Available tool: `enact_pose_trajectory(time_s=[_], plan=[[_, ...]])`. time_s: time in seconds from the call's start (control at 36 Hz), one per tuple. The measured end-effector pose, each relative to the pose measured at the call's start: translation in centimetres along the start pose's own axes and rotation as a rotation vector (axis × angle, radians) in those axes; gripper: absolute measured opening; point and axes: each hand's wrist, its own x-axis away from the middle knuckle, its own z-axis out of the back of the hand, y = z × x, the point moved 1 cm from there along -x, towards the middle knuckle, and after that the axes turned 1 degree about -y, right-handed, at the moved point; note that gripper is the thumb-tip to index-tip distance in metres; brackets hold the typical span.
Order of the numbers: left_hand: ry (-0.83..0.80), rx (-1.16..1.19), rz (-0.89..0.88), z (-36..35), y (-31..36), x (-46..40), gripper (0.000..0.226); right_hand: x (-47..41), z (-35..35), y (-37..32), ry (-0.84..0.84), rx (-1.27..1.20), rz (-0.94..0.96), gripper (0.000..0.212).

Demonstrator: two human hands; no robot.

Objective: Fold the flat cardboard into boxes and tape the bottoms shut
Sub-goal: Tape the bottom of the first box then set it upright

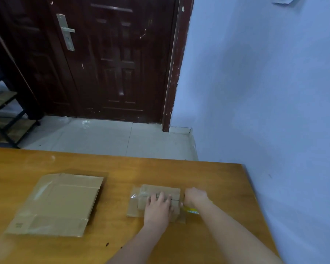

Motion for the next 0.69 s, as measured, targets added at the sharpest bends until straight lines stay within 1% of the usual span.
enact_pose_trajectory(time_s=[0.06, 0.11, 0.17, 0.25, 0.33, 0.39, 0.44, 0.5, 0.58, 0.67, 0.69], plan=[[-0.013, 0.009, -0.007, 0.2, 0.0, -0.1, 0.046, 0.3, 0.1, 0.1, -0.026, -0.013, 0.014, 0.045], [-0.030, 0.035, -0.015, 0.2, -0.4, -0.2, 0.046, 0.5, 0.3, 0.3, -0.041, -0.034, 0.032, 0.039], [-0.032, 0.064, -0.026, 0.1, -0.7, -0.2, 0.046, 0.7, 0.6, 0.4, -0.028, -0.068, 0.060, 0.037], [-0.026, 0.136, -0.026, -0.2, -1.3, 0.0, 0.052, 1.1, 1.1, 0.0, 0.075, -0.120, 0.091, 0.036], [-0.009, 0.192, -0.013, -0.5, -1.9, 0.1, 0.061, 1.4, 1.1, -1.2, 0.234, -0.079, 0.073, 0.042], [-0.006, 0.214, 0.012, -0.8, -2.2, 0.3, 0.062, 1.4, 0.7, -2.3, 0.330, -0.078, 0.071, 0.044], [-0.008, 0.217, 0.027, -1.0, -2.4, 0.5, 0.060, 1.3, 0.4, -3.5, 0.371, -0.136, 0.130, 0.041], [-0.009, 0.237, 0.021, -1.6, -2.5, 0.4, 0.058, 1.3, 0.1, -4.8, 0.340, -0.190, 0.208, 0.032], [0.007, 0.418, 0.024, -2.3, -3.2, -0.5, 0.045, 1.1, -0.2, -6.1, 0.273, -0.303, 0.245, 0.021], [0.011, 0.860, 0.037, -1.3, -4.4, -1.0, 0.037, 0.9, -0.3, -6.8, 0.234, -0.408, 0.271, 0.019], [-0.001, 0.956, 0.048, -0.7, -4.9, -0.9, 0.036, 0.8, -0.3, -7.0, 0.222, -0.437, 0.276, 0.019]])
